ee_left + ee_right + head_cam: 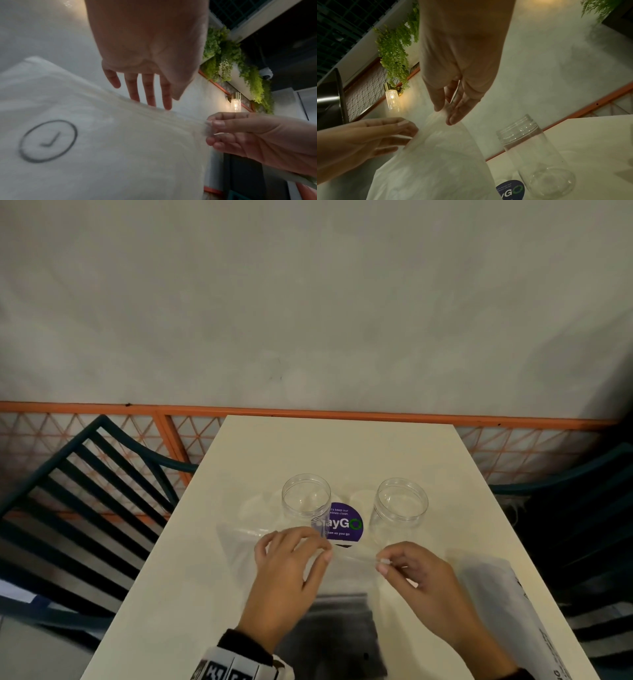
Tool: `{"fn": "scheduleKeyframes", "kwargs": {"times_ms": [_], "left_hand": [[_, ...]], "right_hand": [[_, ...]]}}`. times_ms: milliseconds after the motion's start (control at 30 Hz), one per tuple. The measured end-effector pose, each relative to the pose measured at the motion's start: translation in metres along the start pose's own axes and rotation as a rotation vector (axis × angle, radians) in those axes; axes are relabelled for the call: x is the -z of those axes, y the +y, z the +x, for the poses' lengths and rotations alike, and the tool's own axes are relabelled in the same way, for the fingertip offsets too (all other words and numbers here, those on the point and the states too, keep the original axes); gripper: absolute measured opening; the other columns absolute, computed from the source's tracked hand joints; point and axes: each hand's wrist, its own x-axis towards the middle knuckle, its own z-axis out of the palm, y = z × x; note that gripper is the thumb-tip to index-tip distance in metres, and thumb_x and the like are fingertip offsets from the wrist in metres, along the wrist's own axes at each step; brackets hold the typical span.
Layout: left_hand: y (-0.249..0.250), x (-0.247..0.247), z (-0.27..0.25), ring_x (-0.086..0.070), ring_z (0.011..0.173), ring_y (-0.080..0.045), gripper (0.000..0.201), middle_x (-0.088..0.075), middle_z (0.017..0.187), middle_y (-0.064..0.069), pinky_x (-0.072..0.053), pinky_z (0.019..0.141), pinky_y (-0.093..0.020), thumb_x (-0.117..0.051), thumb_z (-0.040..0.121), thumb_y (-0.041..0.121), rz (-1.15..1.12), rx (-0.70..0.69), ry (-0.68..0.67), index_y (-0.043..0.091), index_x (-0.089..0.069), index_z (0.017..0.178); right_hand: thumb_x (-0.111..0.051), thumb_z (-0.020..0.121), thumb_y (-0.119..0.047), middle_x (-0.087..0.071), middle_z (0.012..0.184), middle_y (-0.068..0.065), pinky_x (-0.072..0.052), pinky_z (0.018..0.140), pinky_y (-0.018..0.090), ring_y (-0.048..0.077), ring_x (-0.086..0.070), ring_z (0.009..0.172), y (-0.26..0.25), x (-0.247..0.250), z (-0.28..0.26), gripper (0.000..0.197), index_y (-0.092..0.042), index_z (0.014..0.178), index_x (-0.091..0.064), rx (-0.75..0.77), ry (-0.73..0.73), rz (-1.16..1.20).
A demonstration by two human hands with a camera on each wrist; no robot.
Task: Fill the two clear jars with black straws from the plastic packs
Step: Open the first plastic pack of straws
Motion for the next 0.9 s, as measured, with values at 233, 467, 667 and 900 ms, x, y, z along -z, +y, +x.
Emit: {"fn": "scheduleKeyframes", "kwargs": {"times_ms": [233, 467, 667, 900], "left_hand": [[-0.013, 0.001, -0.002, -0.056, 0.097, -0.007, 0.040, -0.066, 0.097, 0.011, -0.023, 0.095, -0.040, -0.040, 0.079, 0.045, 0.267, 0.127, -0.072, 0.027, -0.064, 0.052], [-0.034, 0.034, -0.012, -0.050, 0.082, -0.026, 0.019, -0.046, 0.098, -0.006, -0.043, 0.085, -0.042, -0.069, 0.074, 0.019, 0.135, 0.553, -0.043, 0.023, -0.071, 0.093], [-0.023, 0.024, -0.011, -0.063, 0.086, -0.018, 0.025, -0.063, 0.096, -0.003, -0.052, 0.069, -0.015, -0.058, 0.086, 0.005, -0.573, 0.565, -0.042, 0.024, -0.065, 0.101], [-0.056, 0.024, -0.018, -0.069, 0.070, -0.014, 0.054, -0.071, 0.080, -0.008, -0.058, 0.063, -0.024, -0.082, 0.048, 0.015, -1.363, 0.762, -0.002, 0.005, -0.065, 0.098]], "right_hand": [[-0.067, 0.081, -0.006, -0.069, 0.090, -0.008, -0.049, 0.072, 0.007, 0.010, -0.066, 0.082, 0.000, 0.000, -0.003, 0.014, -0.020, 0.079, -0.065, 0.015, 0.093, 0.048], [-0.069, 0.080, -0.003, -0.068, 0.079, -0.002, -0.048, 0.070, 0.006, 0.005, -0.064, 0.077, 0.008, 0.005, 0.002, 0.019, -0.021, 0.072, -0.065, -0.089, 0.192, 0.085], [-0.077, 0.073, -0.015, -0.052, 0.096, -0.001, -0.045, 0.067, 0.004, 0.009, -0.061, 0.078, 0.008, -0.021, 0.014, 0.017, -0.022, 0.077, -0.062, -0.169, 0.223, -0.177], [-0.062, 0.087, -0.010, -0.068, 0.081, 0.007, -0.055, 0.072, 0.029, 0.025, -0.064, 0.079, 0.018, -0.014, 0.025, 0.008, -0.011, 0.080, -0.064, -0.479, 0.221, 0.127]]}}
